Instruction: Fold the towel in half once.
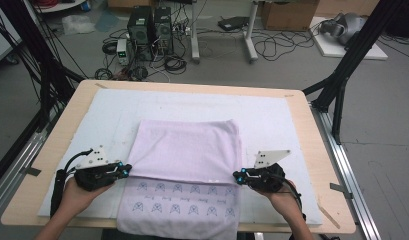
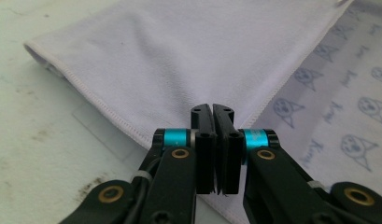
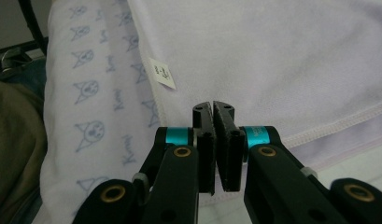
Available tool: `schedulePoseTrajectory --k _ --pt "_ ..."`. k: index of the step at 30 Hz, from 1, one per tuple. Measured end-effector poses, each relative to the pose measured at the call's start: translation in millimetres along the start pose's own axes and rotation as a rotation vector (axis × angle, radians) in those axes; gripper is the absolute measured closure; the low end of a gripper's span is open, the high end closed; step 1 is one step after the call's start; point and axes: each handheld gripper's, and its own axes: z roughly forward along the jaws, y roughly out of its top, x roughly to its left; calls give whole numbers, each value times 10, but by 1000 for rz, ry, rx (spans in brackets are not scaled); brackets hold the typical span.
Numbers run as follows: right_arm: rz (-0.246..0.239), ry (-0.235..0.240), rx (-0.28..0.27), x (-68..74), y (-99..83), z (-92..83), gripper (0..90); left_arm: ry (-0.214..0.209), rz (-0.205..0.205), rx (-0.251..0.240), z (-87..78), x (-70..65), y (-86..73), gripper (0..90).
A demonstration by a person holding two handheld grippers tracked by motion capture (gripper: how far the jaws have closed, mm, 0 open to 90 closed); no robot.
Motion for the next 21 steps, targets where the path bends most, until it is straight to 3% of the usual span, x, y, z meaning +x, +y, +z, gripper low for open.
schedulePoseTrajectory --k 1,2,3,5,9,11,13,14,15,16,21 --pt "0 0 0 0 0 0 843 0 0 0 0 0 0 751" --pt "4 -3 4 -12 -9 15 792 0 -5 8 21 9 -15 751" --pt "17 -11 12 -60 -8 54 719 -2 -9 16 45 25 -28 666" --pt "14 -23 23 -109 -8 108 655 1 -21 36 101 62 -53 606" --pt "29 -5 53 -170 -33 211 615 -14 -22 68 233 76 -108 612" --pt "36 2 68 -175 -64 274 608 -27 -15 84 299 58 -133 660" --pt "17 0 114 -167 -98 364 664 -24 -1 79 357 25 -147 775" --pt "15 -5 109 -155 -105 373 729 -24 -1 79 357 25 -147 829" --pt "15 -5 109 -155 -105 373 729 -30 -3 84 362 26 -136 829" --pt "10 12 108 -162 -102 368 849 -30 0 87 367 26 -125 868" --pt "5 15 80 -139 -56 294 870 -25 -2 57 262 19 -44 876"
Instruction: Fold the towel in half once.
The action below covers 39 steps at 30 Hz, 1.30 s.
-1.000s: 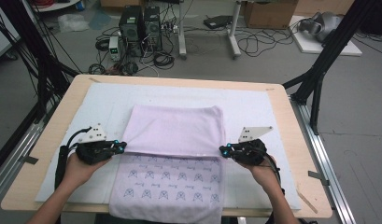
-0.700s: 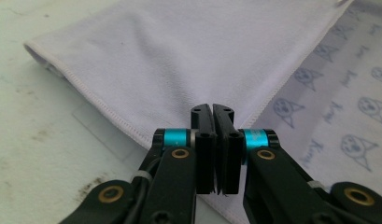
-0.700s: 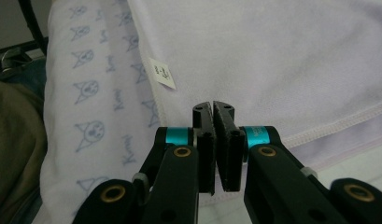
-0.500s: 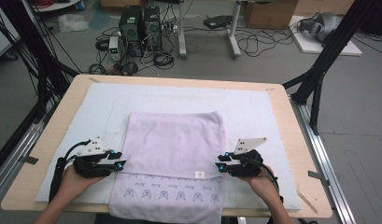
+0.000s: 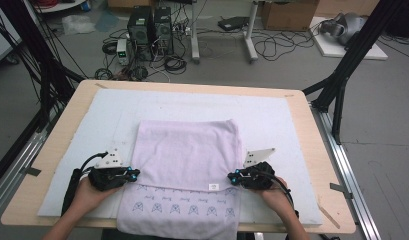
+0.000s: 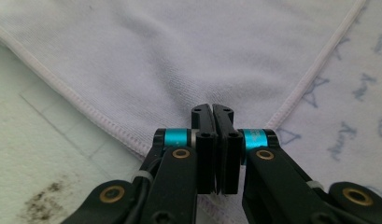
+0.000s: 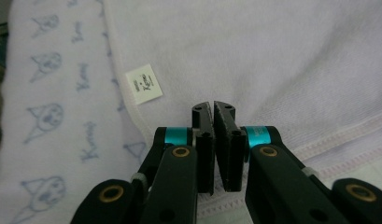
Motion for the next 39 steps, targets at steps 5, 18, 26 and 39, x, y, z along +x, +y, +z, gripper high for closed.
schedulePoseTrajectory --k 5,18,26,39 --pt "-30 -4 -74 102 105 -228 873 -9 4 -56 -241 -90 83 876" --pt "-14 51 -69 330 6 -381 729 -29 30 -63 -407 -295 -33 693" --pt "59 -63 -51 -221 148 -209 609 56 -39 -64 -88 168 156 649" --pt "211 -196 -60 -1106 306 -32 400 184 -201 -72 365 890 461 443"
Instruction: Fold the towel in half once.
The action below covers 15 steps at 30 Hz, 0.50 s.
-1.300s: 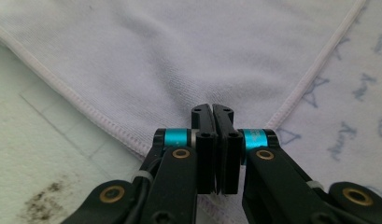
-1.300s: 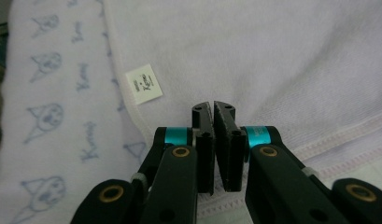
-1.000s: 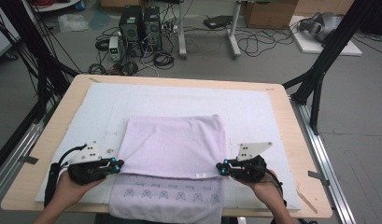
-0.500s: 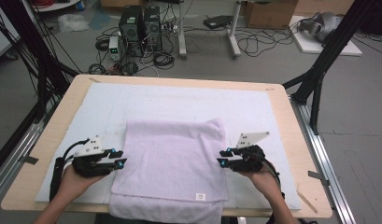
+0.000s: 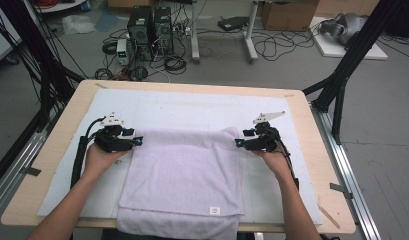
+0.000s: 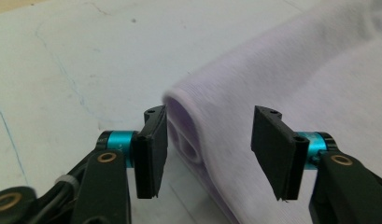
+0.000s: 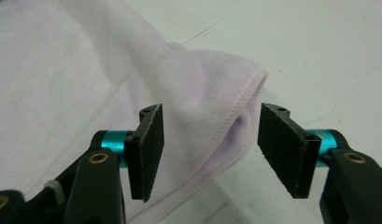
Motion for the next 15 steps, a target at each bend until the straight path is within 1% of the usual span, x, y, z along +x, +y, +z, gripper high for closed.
schedulePoseTrajectory --k 1,2,3,4,5,6,7,8,9,10,12,15 --pt "17 7 -22 -31 12 39 406 4 -2 -9 47 15 9 429" --pt "29 20 -28 -31 13 60 416 4 -2 -9 47 15 9 475" --pt "29 20 -28 -31 13 60 416 -4 4 -13 56 15 6 475" --pt "27 38 -11 -17 12 117 495 -28 24 0 67 0 -6 700" --pt "27 38 -11 -17 12 117 495 -28 24 0 67 0 -6 754" --pt "26 39 40 3 3 162 641 -40 32 8 70 -15 -11 781" --pt "20 61 54 6 -6 178 726 -58 39 14 61 -30 -18 791" --pt "20 61 54 6 -6 178 726 -64 40 15 46 -49 -29 791" --pt "9 66 71 22 -14 186 802 -77 46 20 25 -65 -40 799" --pt "-10 80 85 57 -30 188 849 -86 48 30 5 -87 -49 801" --pt "-5 89 86 67 -37 178 855 -93 59 27 -49 -130 -84 806" --pt "-17 105 81 104 -60 117 858 -109 60 46 -121 -166 -165 818"
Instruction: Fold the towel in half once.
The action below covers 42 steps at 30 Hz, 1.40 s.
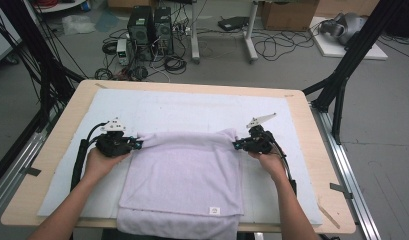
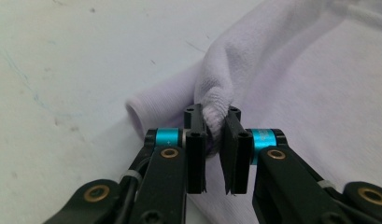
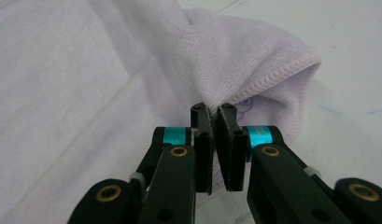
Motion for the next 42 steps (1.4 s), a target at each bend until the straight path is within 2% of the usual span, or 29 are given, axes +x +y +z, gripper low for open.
schedulePoseTrajectory --k 2,4,5,7,10,12,13,14,16,17,19,20,21,22,24,25,26,27,28,29,30,31,32,34,36,38,40,41,42 --pt "-12 -3 -8 63 -22 -59 858 -12 -2 5 -40 -20 -68 818" --pt "-24 6 -3 135 -56 -116 857 -23 -1 32 -67 -41 -126 819" --pt "-32 23 13 185 -104 -148 854 -34 10 60 -80 -60 -169 819" --pt "-26 48 55 216 -137 -159 817 -43 11 76 -83 -69 -178 812" --pt "-28 58 65 269 -129 -218 724 -75 12 81 -126 -106 -161 699" --pt "-46 45 24 301 -89 -308 705 -83 19 71 -178 -114 -124 606" --pt "-46 45 24 301 -89 -308 705 -83 19 71 -178 -114 -124 582" --pt "-58 22 -23 320 -42 -393 684 -74 15 48 -241 -105 -59 558" --pt "-65 12 -33 319 -10 -418 678 -70 17 35 -269 -91 -18 544" --pt "-72 -14 -55 306 53 -426 665 -53 19 11 -298 -70 67 549" --pt "-75 -24 -69 298 82 -412 663 -46 24 7 -292 -62 107 567" --pt "-74 -49 -79 263 133 -354 649 -37 26 6 -270 -56 143 629" --pt "-74 -49 -79 263 133 -354 649 -30 30 -2 -236 -50 166 629" --pt "-73 -57 -89 215 174 -260 648 -26 30 6 -189 -34 187 711" --pt "-69 -62 -88 196 196 -206 643 -20 18 25 -66 -5 197 743" --pt "-64 -59 -68 161 237 -96 630 -17 13 59 72 12 172 749" --pt "-64 -59 -68 161 237 -96 630 -17 13 59 72 12 172 739" --pt "-70 -67 -45 146 250 -44 623 -6 22 90 133 18 156 739" --pt "-76 -83 -1 111 239 38 613 16 20 137 243 20 120 674" --pt "-75 -84 22 86 219 67 604 16 20 137 243 20 120 622" --pt "-71 -87 47 66 192 92 592 23 3 133 287 42 100 609" --pt "-61 -78 72 47 160 114 592 23 3 133 287 42 100 615" --pt "-61 -78 72 47 160 114 592 27 -7 124 298 48 97 615" --pt "-54 -71 105 38 99 146 599 11 -1 121 307 55 94 695" --pt "-58 -66 80 48 54 139 693 27 20 125 315 34 95 836" --pt "-70 -45 89 67 54 129 842 21 18 124 297 42 103 866" --pt "-99 -50 95 95 79 115 867 24 -5 90 241 71 116 873" --pt "-105 -53 75 96 109 76 871 27 -22 68 203 93 128 877" --pt "-103 -61 62 89 123 46 871 59 -27 38 135 130 159 880"
